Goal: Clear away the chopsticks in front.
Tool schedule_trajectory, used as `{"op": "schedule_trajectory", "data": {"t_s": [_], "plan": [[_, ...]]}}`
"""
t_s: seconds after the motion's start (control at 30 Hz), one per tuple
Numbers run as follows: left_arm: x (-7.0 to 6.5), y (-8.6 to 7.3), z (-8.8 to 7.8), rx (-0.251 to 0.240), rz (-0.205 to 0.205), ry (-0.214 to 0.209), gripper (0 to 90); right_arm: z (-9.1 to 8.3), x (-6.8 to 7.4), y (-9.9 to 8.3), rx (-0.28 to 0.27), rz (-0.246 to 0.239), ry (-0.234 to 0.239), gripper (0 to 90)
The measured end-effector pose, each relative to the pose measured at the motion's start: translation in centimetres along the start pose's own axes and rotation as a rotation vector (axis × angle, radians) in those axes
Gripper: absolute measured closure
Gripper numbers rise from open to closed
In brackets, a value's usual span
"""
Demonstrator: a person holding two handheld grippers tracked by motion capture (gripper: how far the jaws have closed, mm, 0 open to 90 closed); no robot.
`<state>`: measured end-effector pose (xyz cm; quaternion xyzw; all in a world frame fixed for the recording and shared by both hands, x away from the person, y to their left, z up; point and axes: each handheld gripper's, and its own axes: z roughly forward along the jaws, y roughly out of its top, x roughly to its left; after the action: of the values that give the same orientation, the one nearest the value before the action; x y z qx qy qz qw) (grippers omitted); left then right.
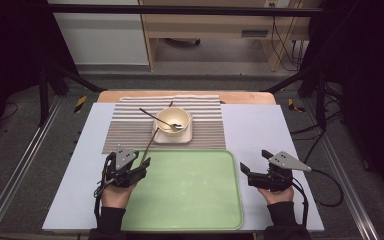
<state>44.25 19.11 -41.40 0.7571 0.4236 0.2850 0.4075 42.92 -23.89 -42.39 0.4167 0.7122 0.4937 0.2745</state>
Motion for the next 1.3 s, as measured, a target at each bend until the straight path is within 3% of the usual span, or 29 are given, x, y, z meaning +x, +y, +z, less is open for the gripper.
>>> {"op": "schedule_trajectory", "data": {"t_s": [0.2, 0.3, 0.43, 0.57, 1.17, 1.3], "plan": [[0.5, 1.0, 0.9, -0.024, 0.013, 0.001, 43.4, 0.1, 0.0, 0.0, 0.004, -0.004, -0.002, 10.7], [0.8, 1.6, 1.7, -0.018, 0.053, 0.01, 41.2, 0.1, 0.0, 0.0, 0.005, -0.005, -0.003, 10.7], [1.3, 2.4, 2.5, -0.021, 0.069, 0.032, 38.7, 0.1, 0.0, 0.0, 0.006, -0.004, -0.004, 10.7], [2.0, 2.9, 3.3, -0.028, 0.05, 0.036, 37.7, 0.1, -0.1, 0.0, 0.008, -0.006, -0.006, 10.7], [4.0, 2.6, 8.0, 0.047, 0.078, 0.055, 37.3, 0.3, -0.2, -0.2, 0.013, 0.004, -0.004, 10.8], [4.7, 2.2, 8.9, 0.068, 0.061, 0.057, 38.7, 0.2, -0.3, -0.2, 0.008, 0.012, -0.007, 10.8]]}}
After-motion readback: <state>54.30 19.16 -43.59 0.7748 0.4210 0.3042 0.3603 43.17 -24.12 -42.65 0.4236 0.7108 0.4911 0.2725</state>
